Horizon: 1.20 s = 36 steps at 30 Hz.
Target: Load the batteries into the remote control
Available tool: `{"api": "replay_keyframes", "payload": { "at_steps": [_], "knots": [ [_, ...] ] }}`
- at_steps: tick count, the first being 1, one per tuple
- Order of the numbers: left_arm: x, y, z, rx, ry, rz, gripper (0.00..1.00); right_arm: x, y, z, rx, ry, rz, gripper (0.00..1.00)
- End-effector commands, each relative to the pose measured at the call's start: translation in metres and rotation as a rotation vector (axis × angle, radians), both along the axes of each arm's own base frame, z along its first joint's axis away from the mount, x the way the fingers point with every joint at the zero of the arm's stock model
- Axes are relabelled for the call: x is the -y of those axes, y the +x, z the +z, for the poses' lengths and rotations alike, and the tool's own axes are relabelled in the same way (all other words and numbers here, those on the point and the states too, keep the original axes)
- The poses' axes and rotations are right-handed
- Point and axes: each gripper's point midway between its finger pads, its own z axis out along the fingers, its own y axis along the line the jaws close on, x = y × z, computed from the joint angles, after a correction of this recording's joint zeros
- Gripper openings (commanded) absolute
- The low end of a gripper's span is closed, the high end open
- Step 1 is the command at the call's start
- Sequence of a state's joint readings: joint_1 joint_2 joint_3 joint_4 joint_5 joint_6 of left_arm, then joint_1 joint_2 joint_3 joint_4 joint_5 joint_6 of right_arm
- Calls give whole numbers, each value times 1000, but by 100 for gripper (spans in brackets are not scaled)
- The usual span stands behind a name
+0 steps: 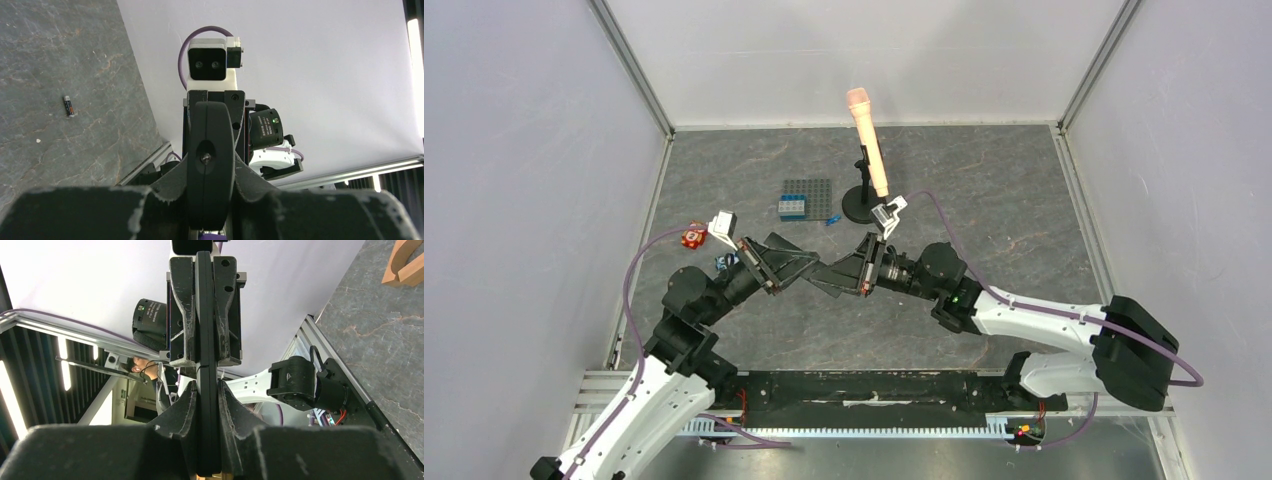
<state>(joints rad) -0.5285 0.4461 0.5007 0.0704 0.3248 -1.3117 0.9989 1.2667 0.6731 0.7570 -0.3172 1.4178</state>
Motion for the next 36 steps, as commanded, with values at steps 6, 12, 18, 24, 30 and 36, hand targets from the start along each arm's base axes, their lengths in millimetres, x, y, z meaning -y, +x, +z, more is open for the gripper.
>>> {"api": "replay_keyframes", "payload": {
  "at_steps": [6,12,18,24,30,36],
  "knots": [
    [-38,13,52,133,-181,219,2,10,-9,-6,32,15,23,0],
    [-59,15,48,127,-215,323,2,7,-4,-9,33,-4,6,1],
    [-56,17,43,114,-204,315,2,2,-1,-18,14,-44,4,13],
    [-57,17,45,127,-195,322,2,2,8,-43,-42,-158,-42,22],
    [-54,19,44,124,-190,315,2,10,11,-68,-103,-219,-85,35],
    [-51,19,40,122,-168,301,2,5,15,-60,-92,-195,-78,36]
  ]
}}
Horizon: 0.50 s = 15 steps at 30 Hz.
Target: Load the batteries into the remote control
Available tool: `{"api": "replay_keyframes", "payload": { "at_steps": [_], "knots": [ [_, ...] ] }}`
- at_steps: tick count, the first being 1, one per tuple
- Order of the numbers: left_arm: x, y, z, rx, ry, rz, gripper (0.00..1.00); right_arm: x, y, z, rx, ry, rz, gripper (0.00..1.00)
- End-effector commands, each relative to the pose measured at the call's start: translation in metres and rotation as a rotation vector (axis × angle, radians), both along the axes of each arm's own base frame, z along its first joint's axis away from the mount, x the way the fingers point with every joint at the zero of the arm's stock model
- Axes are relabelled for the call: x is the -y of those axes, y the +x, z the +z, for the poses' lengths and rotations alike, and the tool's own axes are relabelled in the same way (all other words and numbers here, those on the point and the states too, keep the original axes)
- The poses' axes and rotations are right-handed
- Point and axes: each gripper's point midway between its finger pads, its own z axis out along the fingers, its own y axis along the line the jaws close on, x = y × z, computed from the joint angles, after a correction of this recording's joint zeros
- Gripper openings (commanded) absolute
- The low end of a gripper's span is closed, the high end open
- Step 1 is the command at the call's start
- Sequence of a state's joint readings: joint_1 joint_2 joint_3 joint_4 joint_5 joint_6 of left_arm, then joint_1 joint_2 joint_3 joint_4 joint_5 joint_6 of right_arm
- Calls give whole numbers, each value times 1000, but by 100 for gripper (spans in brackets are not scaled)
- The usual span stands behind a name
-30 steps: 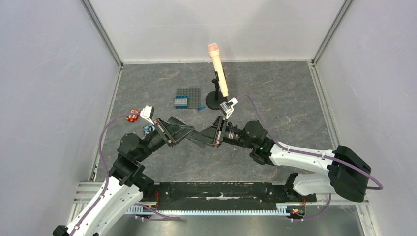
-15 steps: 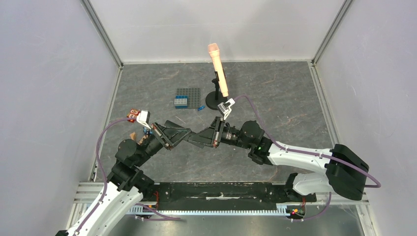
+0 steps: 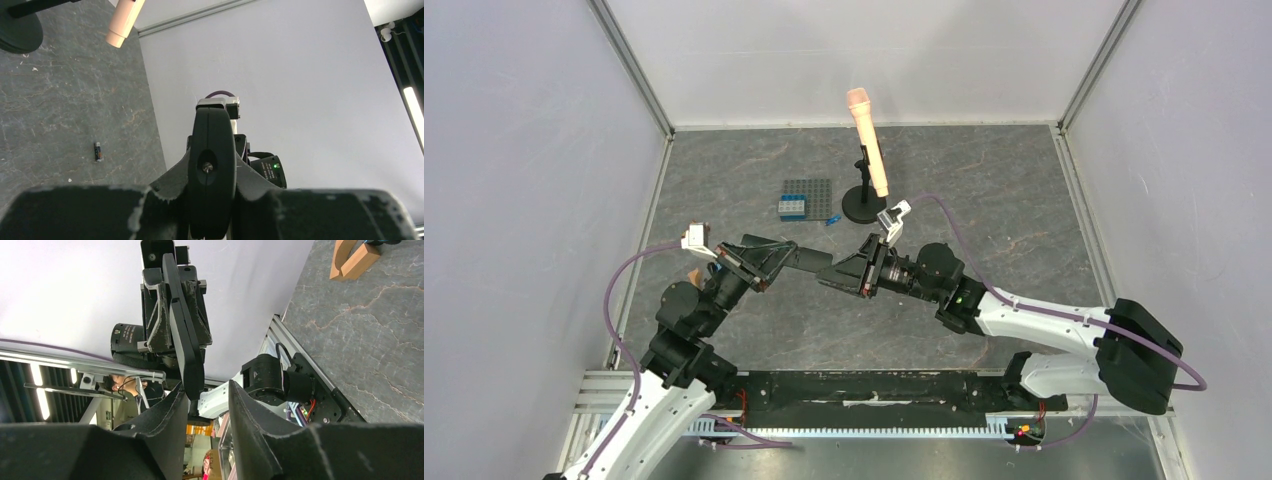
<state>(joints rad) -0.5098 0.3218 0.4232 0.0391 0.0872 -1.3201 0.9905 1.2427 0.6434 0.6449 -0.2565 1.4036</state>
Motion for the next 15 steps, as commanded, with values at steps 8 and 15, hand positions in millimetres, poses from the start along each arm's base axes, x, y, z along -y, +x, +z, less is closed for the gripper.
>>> {"api": "replay_keyframes", "payload": {
  "at_steps": [8,15],
  "knots": [
    [-15,-6,40,117,-35,58,2,-3,9,-18,-1,-86,-7,54],
    [-16,-5,30,80,29,67,2,-9,19,2,60,-99,-29,66]
  ]
}}
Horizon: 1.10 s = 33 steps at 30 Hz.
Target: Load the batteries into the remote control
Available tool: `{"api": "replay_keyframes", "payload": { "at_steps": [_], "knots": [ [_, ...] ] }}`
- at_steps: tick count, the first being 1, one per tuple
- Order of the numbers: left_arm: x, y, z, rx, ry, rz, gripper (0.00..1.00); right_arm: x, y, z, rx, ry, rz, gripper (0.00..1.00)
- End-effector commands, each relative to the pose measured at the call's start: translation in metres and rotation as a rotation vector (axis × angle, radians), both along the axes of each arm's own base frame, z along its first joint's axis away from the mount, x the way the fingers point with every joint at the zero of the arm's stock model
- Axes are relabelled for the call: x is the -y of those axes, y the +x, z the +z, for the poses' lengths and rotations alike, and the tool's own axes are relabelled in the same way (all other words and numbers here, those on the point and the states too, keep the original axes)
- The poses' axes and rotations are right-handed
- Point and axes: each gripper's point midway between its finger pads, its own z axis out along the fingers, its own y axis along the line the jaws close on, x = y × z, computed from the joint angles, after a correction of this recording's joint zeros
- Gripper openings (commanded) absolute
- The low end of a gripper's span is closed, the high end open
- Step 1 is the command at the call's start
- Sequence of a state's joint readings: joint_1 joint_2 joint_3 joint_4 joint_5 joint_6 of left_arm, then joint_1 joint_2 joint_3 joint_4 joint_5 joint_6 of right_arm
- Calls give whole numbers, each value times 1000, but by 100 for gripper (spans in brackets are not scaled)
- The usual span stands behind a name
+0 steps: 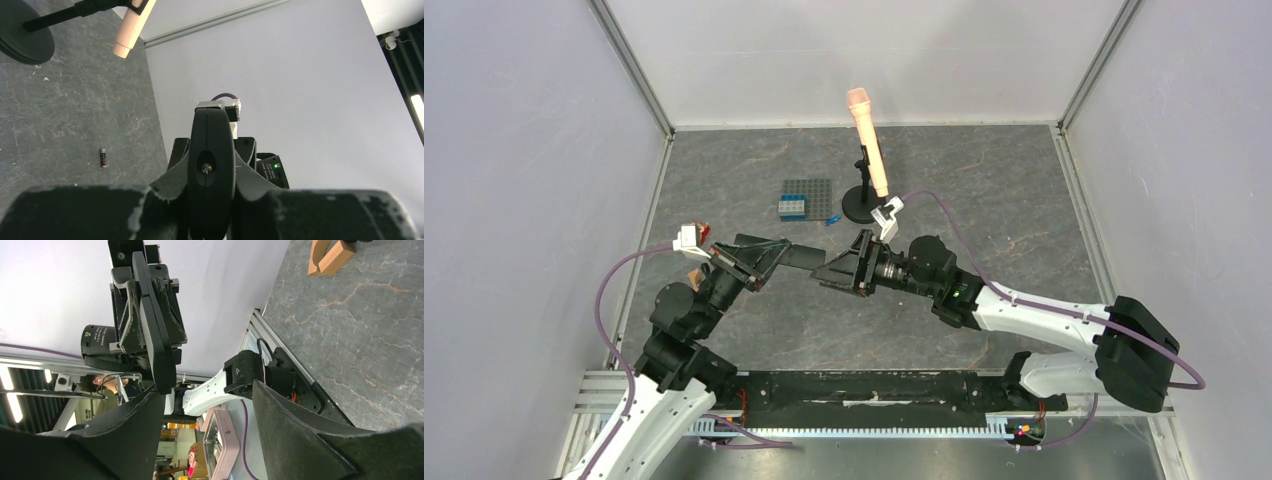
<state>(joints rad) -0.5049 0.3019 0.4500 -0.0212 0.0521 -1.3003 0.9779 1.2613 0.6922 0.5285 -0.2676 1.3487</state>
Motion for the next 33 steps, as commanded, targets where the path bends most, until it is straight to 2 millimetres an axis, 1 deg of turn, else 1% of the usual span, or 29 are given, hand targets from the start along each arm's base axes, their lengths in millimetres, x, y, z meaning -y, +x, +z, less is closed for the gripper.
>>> {"api": "replay_keyframes", "payload": {
  "at_steps": [1,5,8,11,15,20,22,24,28,30,33],
  "knots": [
    [-7,-6,27,81,15,24,2,-6,13,16,57,-11,-27,67],
    [-6,-4,20,60,32,22,2,-10,18,17,53,-1,-36,67],
    [-8,-2,14,29,56,35,2,-10,17,19,56,10,-30,68],
    [-10,1,5,-3,94,54,2,-5,16,19,64,23,-40,67],
    [-8,2,-4,-29,135,47,2,-2,17,18,56,54,-60,67],
    [-5,2,-15,-54,169,28,2,-10,25,5,24,25,-62,67],
    [-5,2,-19,-63,179,26,2,-12,27,1,17,18,-66,65],
    [-5,3,-22,-67,185,26,2,-12,29,-5,7,2,-71,62],
    [-4,4,-24,-71,199,27,2,-8,26,-23,-17,-43,-70,54],
    [-3,6,-25,-71,207,25,2,-3,25,-30,-25,-56,-74,47],
    [-2,8,-27,-73,222,24,2,2,25,-39,-35,-72,-82,33]
  ]
}}
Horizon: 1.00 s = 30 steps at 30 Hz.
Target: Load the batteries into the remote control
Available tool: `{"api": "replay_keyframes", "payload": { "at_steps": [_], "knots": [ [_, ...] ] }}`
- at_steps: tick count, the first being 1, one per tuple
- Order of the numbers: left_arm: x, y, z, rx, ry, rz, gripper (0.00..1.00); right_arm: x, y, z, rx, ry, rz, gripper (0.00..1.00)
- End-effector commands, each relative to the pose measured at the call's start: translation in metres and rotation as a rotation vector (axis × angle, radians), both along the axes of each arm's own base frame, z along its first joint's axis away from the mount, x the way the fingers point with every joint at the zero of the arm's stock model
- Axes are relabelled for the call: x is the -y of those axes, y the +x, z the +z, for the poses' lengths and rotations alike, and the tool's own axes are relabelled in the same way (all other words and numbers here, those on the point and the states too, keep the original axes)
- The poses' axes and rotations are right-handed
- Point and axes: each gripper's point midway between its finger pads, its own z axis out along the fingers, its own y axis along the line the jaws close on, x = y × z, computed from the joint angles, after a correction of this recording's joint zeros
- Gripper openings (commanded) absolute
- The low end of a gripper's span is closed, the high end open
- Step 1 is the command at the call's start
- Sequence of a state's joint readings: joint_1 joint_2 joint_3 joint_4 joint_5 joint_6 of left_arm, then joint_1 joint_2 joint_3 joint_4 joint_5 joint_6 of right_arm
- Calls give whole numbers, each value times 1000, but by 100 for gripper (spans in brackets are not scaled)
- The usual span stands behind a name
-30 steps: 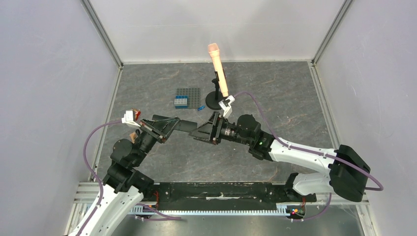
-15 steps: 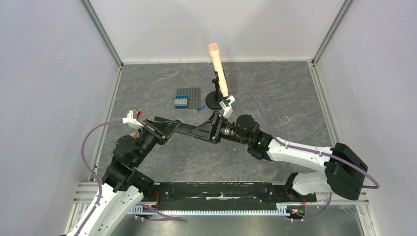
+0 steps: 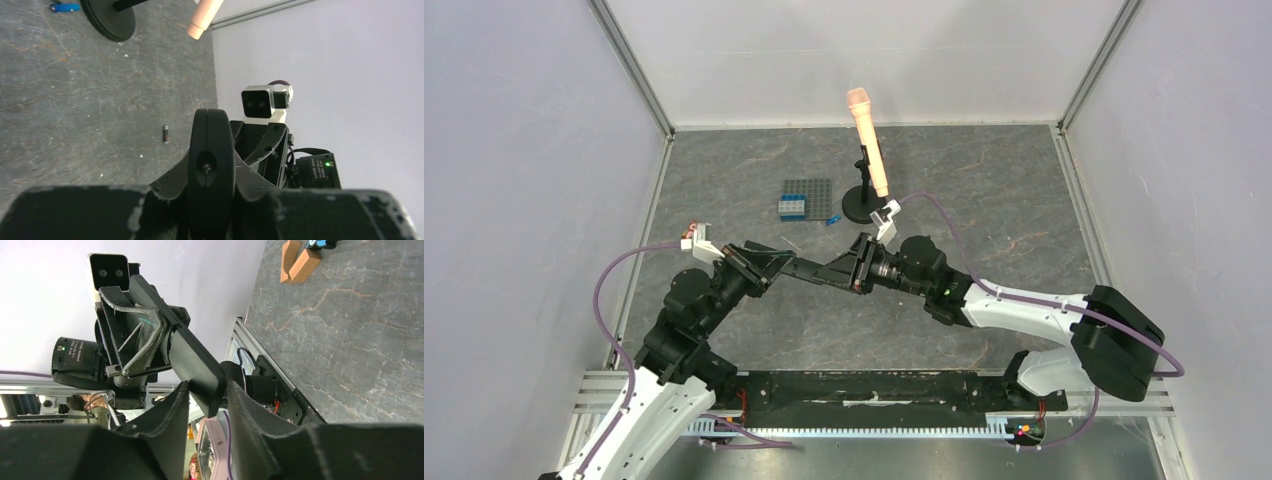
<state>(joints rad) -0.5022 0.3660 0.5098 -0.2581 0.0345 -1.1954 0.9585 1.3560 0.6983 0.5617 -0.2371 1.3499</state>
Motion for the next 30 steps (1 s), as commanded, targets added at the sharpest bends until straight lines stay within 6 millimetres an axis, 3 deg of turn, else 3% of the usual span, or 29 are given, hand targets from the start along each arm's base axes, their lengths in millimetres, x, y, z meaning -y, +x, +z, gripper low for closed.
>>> {"api": "replay_keyframes", "payload": {
  "at_steps": [1,10,16,23,30],
  "knots": [
    [0,2,22,84,21,-7,2,11,3,-14,-8,-27,-31,28],
    [-1,5,9,73,97,-6,2,13,9,-17,-17,-33,-35,14],
    [-10,10,-17,65,285,2,2,12,16,-10,-4,-22,-44,1],
    [-18,18,-44,34,428,14,2,8,22,-11,-13,-3,-33,0],
    [-18,25,-58,34,476,13,2,9,29,-12,-22,24,-30,0]
  ]
}}
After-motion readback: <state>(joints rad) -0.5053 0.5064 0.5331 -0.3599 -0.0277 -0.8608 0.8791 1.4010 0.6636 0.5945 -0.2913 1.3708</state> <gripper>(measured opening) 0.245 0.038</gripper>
